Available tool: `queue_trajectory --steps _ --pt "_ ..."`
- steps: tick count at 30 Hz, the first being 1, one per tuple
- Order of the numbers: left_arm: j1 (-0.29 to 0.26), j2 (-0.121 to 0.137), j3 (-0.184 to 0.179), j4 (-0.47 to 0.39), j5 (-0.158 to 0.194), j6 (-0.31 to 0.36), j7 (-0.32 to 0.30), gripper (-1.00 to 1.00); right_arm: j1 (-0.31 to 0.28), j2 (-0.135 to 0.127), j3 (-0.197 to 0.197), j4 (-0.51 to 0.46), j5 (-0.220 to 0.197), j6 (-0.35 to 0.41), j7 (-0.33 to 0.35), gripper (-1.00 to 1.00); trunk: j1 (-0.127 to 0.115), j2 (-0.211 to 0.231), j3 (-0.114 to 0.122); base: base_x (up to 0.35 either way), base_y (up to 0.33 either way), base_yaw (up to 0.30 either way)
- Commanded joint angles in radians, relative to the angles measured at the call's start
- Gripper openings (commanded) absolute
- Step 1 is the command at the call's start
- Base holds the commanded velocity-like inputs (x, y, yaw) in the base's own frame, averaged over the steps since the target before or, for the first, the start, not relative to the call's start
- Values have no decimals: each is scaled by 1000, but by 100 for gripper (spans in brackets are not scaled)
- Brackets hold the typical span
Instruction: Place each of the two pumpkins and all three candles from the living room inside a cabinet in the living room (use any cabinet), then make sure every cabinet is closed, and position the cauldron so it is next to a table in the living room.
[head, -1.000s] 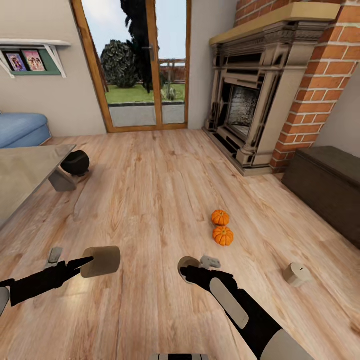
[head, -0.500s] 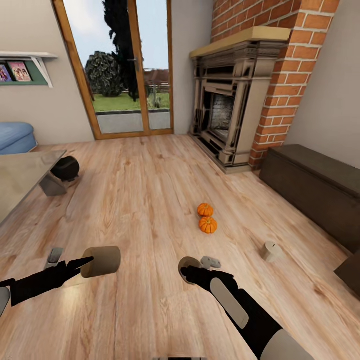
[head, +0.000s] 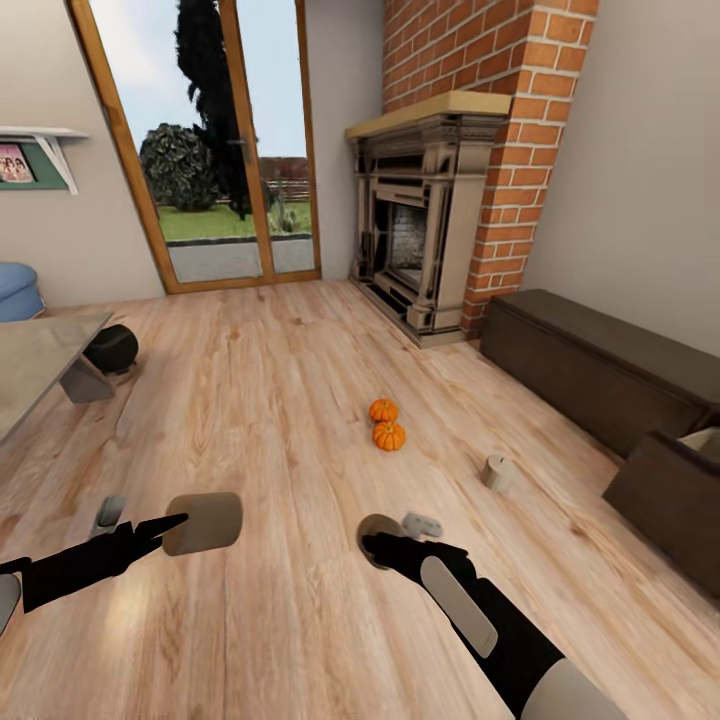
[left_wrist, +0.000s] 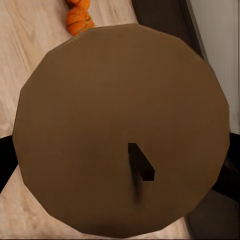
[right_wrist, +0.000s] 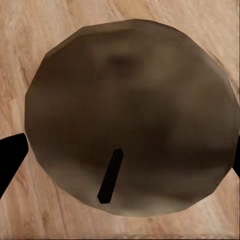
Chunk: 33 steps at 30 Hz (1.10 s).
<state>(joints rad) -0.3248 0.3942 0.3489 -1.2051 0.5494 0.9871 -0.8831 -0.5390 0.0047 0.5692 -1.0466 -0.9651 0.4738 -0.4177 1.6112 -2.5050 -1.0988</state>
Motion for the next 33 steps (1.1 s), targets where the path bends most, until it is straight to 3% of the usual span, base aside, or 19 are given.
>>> queue_trajectory --steps 1,23,30,33 --pt "0 0 1 -1 4 5 -2 -100 -1 0 2 -1 -9 0 -9 -100 -1 0 2 -340 0 -168" --pt "0 0 -1 -2 4 5 -2 -100 -1 0 0 22 -11 0 -8 -100 -11 5 58 -340 0 -168" --pt "0 0 -1 -2 3 5 -2 -100 -1 0 0 40 -12 0 16 -100 -38 54 71 -340 -20 -168" --pt "0 0 -1 -2 4 5 -3 -100 -1 0 0 43 -12 0 17 -100 -38 54 67 -311 -97 -168"
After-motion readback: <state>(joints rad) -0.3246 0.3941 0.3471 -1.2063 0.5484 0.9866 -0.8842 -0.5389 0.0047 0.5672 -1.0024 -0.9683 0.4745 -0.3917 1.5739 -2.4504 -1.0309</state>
